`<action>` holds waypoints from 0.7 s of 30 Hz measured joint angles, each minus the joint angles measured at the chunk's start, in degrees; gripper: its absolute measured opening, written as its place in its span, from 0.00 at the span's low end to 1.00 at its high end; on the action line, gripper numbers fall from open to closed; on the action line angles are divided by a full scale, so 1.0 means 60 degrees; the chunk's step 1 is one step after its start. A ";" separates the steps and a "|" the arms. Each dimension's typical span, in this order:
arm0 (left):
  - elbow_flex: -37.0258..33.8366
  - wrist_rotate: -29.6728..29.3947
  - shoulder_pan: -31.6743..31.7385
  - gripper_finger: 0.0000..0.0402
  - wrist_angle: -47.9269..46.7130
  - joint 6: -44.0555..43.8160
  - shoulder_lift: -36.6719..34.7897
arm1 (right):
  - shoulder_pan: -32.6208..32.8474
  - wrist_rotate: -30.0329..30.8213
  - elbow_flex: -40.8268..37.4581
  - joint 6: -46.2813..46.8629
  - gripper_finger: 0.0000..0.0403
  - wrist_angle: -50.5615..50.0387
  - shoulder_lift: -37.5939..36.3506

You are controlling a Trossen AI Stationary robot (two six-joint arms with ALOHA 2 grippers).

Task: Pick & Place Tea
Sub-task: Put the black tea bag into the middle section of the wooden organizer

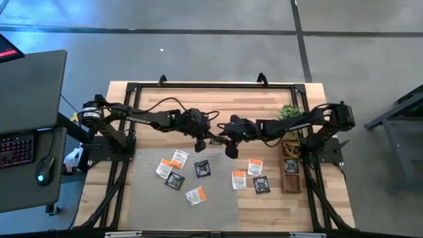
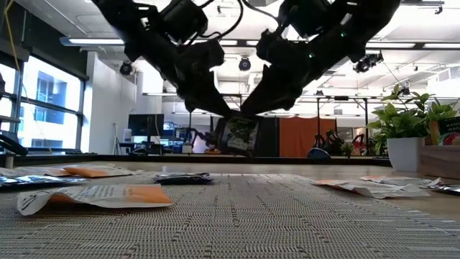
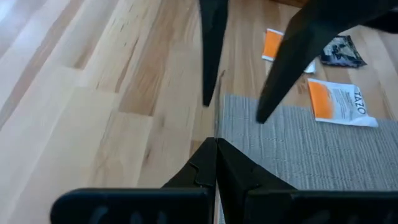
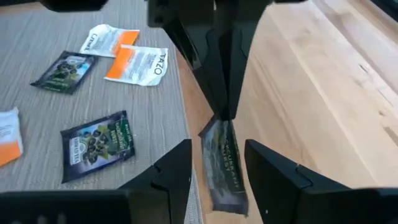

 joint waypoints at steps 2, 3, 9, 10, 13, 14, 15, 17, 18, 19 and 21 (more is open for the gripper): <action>0.0098 0.0001 0.0000 0.00 -0.0062 0.0105 0.0000 | 0.0000 -0.0025 0.0000 -0.0013 0.33 -0.0014 0.0033; 0.0117 0.0003 -0.0001 0.00 -0.0062 0.0163 0.0000 | 0.0000 -0.0025 0.0000 -0.0017 0.31 -0.0041 0.0037; 0.0117 -0.0041 -0.0002 0.00 0.0004 0.0248 0.0004 | -0.0004 -0.0295 0.0015 -0.0122 0.17 -0.0157 0.0037; 0.0117 -0.0102 -0.0004 0.00 0.0002 0.0198 0.0004 | -0.0004 -0.0324 0.0015 -0.0108 0.14 -0.0192 0.0037; 0.0117 -0.0204 -0.0002 0.00 -0.0003 -0.0055 0.0007 | -0.0004 -0.0328 0.0015 -0.0090 0.03 -0.0270 0.0037; 0.0117 -0.0220 -0.0004 0.00 -0.0003 -0.0077 0.0007 | -0.0007 -0.0328 0.0015 -0.0093 0.02 -0.0287 0.0037; 0.0117 -0.0239 -0.0002 0.00 0.0001 -0.0081 0.0007 | -0.0007 -0.0314 0.0015 -0.0055 0.02 -0.0304 0.0037; 0.0117 -0.0296 -0.0004 0.00 0.0004 -0.0099 0.0007 | -0.0001 -0.0238 0.0018 0.0197 0.03 -0.0396 0.0029; 0.0117 -0.0298 -0.0004 0.00 0.0001 -0.0104 0.0007 | 0.0004 -0.0173 0.0020 0.0363 0.03 -0.0538 -0.0002; 0.0117 -0.0301 -0.0004 0.00 -0.0008 -0.0106 0.0007 | 0.0017 -0.0093 0.0022 0.0537 0.02 -0.0715 -0.0031; 0.0117 -0.0307 -0.0004 0.01 -0.0018 -0.0110 0.0011 | 0.0085 0.0212 0.0040 0.0942 0.01 -0.1052 -0.0110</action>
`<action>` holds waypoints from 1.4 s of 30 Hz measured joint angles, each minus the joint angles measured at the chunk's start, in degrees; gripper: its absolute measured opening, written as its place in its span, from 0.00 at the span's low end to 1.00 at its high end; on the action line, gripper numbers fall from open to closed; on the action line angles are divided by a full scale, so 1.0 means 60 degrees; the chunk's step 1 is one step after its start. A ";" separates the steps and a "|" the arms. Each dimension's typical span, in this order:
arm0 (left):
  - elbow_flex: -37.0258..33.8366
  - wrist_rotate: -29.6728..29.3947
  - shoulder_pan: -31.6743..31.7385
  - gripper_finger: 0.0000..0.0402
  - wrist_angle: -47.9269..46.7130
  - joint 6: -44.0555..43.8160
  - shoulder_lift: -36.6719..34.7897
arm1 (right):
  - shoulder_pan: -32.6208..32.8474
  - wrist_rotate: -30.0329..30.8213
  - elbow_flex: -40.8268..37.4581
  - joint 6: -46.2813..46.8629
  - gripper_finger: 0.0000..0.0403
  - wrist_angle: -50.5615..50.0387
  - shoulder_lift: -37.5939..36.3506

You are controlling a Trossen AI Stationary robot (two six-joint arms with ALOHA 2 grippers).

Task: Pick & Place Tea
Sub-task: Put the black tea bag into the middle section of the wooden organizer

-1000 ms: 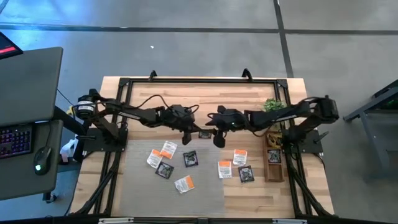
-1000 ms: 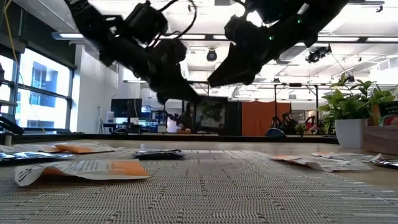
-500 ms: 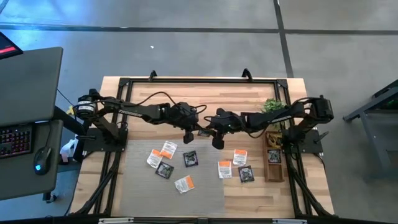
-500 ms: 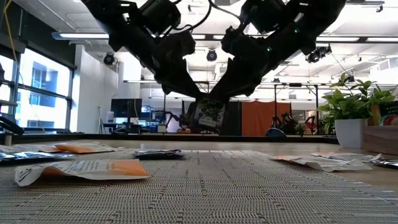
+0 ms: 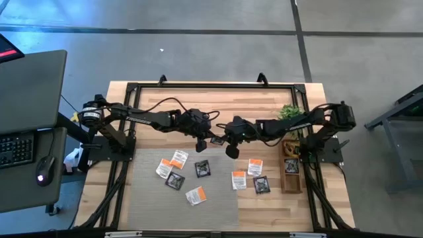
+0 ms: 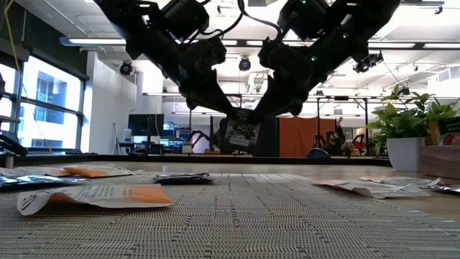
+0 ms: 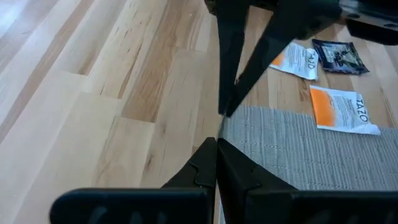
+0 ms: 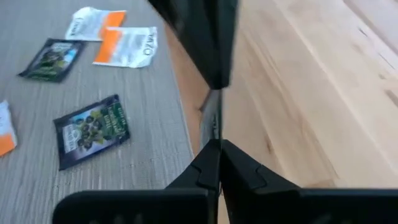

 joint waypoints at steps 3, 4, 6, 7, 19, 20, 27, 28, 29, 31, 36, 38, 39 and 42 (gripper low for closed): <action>0.0007 -0.0067 0.0007 0.05 -0.0207 -0.0001 0.0002 | 0.0244 0.0702 -0.0024 0.0627 0.01 -0.0942 -0.0164; 0.0005 -0.0069 0.0009 0.07 -0.0287 -0.0002 0.0004 | 0.0336 0.0904 -0.0026 0.0733 0.01 -0.1136 -0.0199; 0.0004 -0.0073 0.0011 0.13 -0.0285 0.0072 0.0004 | 0.0531 0.1255 -0.0026 0.0764 0.01 -0.1568 -0.0245; 0.0004 -0.0072 0.0007 0.17 -0.0280 0.0081 0.0004 | 0.0613 0.1368 -0.0026 0.0832 0.01 -0.1630 -0.0257; 0.0000 -0.2562 0.0007 0.39 -0.1007 -0.0649 0.0004 | 0.2557 0.2805 0.0705 0.4718 0.00 -0.5878 -0.2282; -0.0003 -0.2589 0.0007 0.39 -0.1010 -0.0652 0.0004 | 0.2822 0.2989 0.0915 0.5393 0.00 -0.6731 -0.2581; 0.0000 -0.2597 0.0006 0.39 -0.0992 -0.0844 0.0004 | 0.5226 0.2383 0.1664 1.1799 0.00 -1.1826 -0.3689; -0.0002 -0.2601 0.0007 0.39 -0.0990 -0.0904 0.0004 | 0.5629 0.2160 0.1664 1.2664 0.00 -1.2310 -0.3703; 0.0000 -0.2601 0.0007 0.40 -0.0990 -0.0917 0.0004 | 0.6015 0.1958 0.1664 1.3442 0.00 -1.2762 -0.3703; 0.0000 -0.2604 0.0007 0.40 -0.0986 -0.0913 0.0004 | 0.6739 0.1585 0.1664 1.4687 0.00 -1.3652 -0.3668; -0.0001 -0.2608 0.0007 0.40 -0.0983 -0.0916 0.0004 | 0.7510 0.0768 0.1664 1.6076 0.00 -1.5252 -0.3354; 0.0000 -0.2608 0.0007 0.40 -0.0983 -0.0933 0.0004 | 0.7513 0.0304 0.1657 1.6252 0.00 -1.5575 -0.3227; 0.0000 -0.2610 0.0006 0.40 -0.0983 -0.0936 0.0004 | 0.7506 0.0155 0.1657 1.6327 0.00 -1.5572 -0.3185; 0.0000 -0.2625 0.0007 0.40 -0.0979 -0.0979 0.0004 | 0.7506 -0.0017 0.1657 1.6432 0.00 -1.5494 -0.3013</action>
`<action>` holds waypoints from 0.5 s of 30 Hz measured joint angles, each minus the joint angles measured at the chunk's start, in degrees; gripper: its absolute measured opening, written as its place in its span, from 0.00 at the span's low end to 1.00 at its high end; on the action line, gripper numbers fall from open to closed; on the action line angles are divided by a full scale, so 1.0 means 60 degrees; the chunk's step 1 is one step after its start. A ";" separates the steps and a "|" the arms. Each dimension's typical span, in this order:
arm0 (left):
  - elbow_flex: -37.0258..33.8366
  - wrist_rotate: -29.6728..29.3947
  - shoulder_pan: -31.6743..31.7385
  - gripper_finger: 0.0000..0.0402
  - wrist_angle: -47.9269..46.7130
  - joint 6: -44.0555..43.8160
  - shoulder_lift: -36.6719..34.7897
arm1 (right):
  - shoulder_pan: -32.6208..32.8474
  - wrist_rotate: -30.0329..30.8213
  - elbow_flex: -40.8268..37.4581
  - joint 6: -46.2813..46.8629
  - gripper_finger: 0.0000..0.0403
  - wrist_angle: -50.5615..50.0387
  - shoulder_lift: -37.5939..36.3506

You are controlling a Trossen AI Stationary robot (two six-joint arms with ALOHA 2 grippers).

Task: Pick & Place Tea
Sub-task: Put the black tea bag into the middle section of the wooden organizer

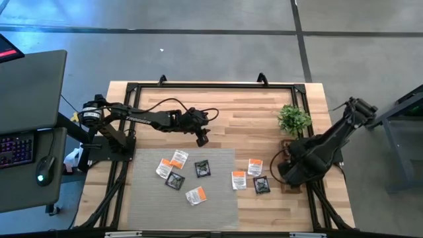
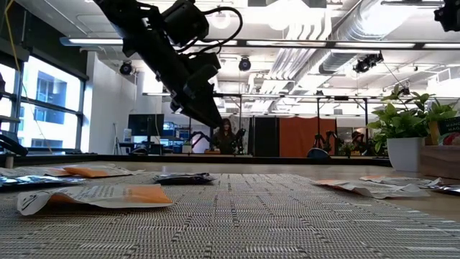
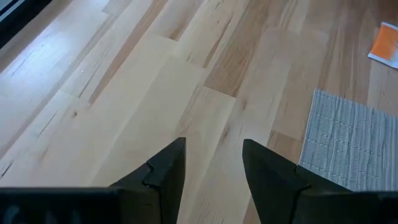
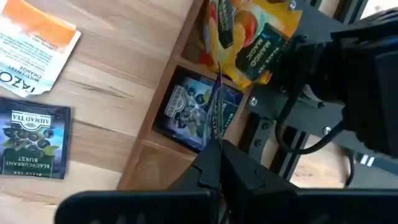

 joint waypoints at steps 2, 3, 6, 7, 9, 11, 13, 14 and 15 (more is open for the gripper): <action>-0.0002 -0.0009 0.0000 0.40 0.0006 -0.0080 0.0000 | 0.0000 0.0104 0.0000 -0.0010 0.00 -0.0012 0.0188; 0.0000 -0.0009 0.0000 0.40 0.0007 -0.0151 0.0000 | 0.0000 0.0193 0.0000 -0.0026 0.00 -0.0024 0.0286; 0.0000 -0.0009 0.0000 0.40 0.0007 -0.0176 0.0000 | -0.0025 0.0554 0.0000 -0.0207 0.00 -0.0105 0.0637; 0.0000 -0.0009 0.0000 0.40 0.0007 -0.0182 0.0000 | -0.0026 0.0682 0.0000 -0.0252 0.00 -0.0102 0.0789; -0.0001 -0.0007 0.0000 0.40 0.0007 -0.0212 0.0000 | -0.0039 0.0721 0.0000 -0.0262 0.00 -0.0101 0.1130; 0.0000 -0.0006 0.0000 0.40 0.0007 -0.0259 0.0000 | -0.0044 0.0637 0.0000 -0.0262 0.00 -0.0101 0.1452; -0.0003 -0.0005 0.0000 0.40 0.0007 -0.0329 0.0000 | -0.0047 0.0565 0.0000 -0.0259 0.01 -0.0063 0.1744; 0.0000 -0.0005 0.0000 0.40 0.0007 -0.0354 0.0000 | -0.0063 0.0521 0.0000 -0.0251 0.01 -0.0009 0.1851; -0.0002 -0.0005 0.0000 0.40 0.0007 -0.0358 0.0000 | -0.0097 0.0444 0.0000 -0.0230 0.03 0.0056 0.1938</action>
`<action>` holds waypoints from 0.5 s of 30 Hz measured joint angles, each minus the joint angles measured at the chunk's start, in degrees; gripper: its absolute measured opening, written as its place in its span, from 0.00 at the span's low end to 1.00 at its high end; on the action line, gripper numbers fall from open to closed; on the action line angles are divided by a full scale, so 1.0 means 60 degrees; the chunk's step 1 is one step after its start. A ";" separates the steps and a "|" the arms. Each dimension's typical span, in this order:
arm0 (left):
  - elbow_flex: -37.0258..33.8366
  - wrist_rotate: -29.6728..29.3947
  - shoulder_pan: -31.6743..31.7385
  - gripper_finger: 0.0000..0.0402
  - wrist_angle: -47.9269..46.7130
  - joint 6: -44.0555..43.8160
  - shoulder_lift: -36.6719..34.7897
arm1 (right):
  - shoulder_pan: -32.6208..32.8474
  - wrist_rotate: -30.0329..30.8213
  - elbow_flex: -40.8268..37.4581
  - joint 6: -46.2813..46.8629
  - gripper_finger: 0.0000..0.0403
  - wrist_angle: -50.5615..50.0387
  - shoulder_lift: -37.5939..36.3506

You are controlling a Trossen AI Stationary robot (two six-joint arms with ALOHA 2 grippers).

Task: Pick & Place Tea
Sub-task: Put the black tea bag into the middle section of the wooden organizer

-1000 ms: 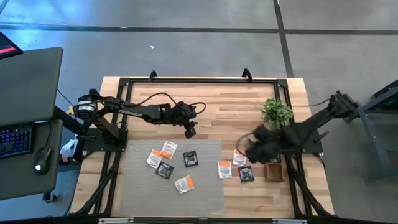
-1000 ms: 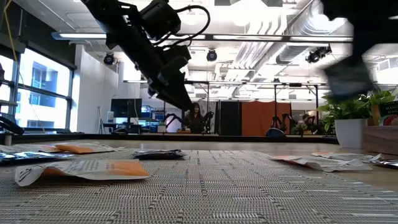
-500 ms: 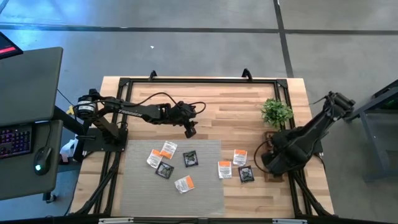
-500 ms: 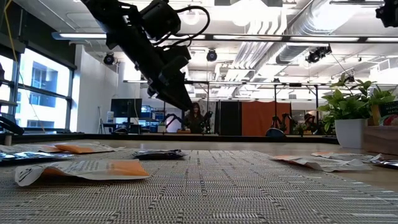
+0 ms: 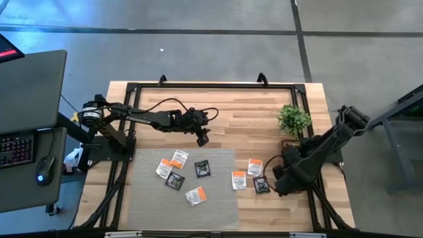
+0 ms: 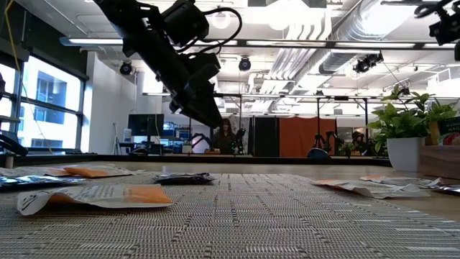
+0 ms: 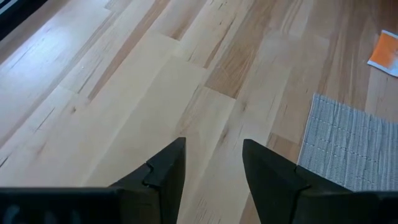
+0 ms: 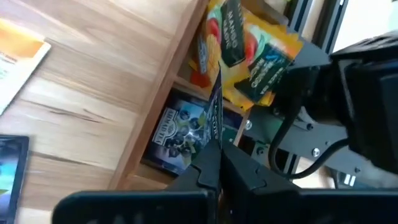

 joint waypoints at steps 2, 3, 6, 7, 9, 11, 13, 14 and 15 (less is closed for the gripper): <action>0.0002 0.0004 0.0000 0.40 0.0000 0.0000 0.0000 | -0.0084 -0.0172 0.0000 0.0008 0.06 0.0048 0.0115; 0.0001 0.0004 -0.0002 0.40 0.0000 -0.0007 0.0000 | -0.0137 -0.0204 0.0000 0.0009 0.08 0.0065 0.0154; 0.0002 0.0015 0.0000 0.40 0.0000 -0.0073 0.0000 | -0.0294 -0.0207 0.0000 -0.0047 0.15 0.0070 0.0175; -0.0001 0.0031 0.0000 0.40 -0.0004 -0.0073 0.0000 | -0.0348 -0.0209 0.0000 -0.0073 0.18 0.0054 0.0174; 0.0001 0.0097 -0.0004 0.40 -0.0004 -0.0073 0.0000 | -0.0395 -0.0243 0.0000 -0.0170 0.24 -0.0011 0.0174; 0.0000 0.0167 -0.0004 0.40 -0.0004 -0.0073 -0.0004 | -0.0395 -0.0516 0.0000 -0.0535 0.29 -0.0022 0.0174; -0.0001 0.0270 -0.0004 0.40 -0.0004 -0.0073 -0.0004 | -0.0389 -0.0879 0.0004 -0.0990 0.33 -0.0035 0.0145; 0.0002 0.0281 -0.0004 0.40 -0.0004 -0.0073 -0.0004 | -0.0391 -0.1113 0.0044 -0.1200 0.34 -0.0056 0.0108; 0.0000 0.0284 -0.0004 0.40 -0.0004 -0.0073 -0.0004 | -0.0411 -0.1271 0.0126 -0.1399 0.35 -0.0066 0.0075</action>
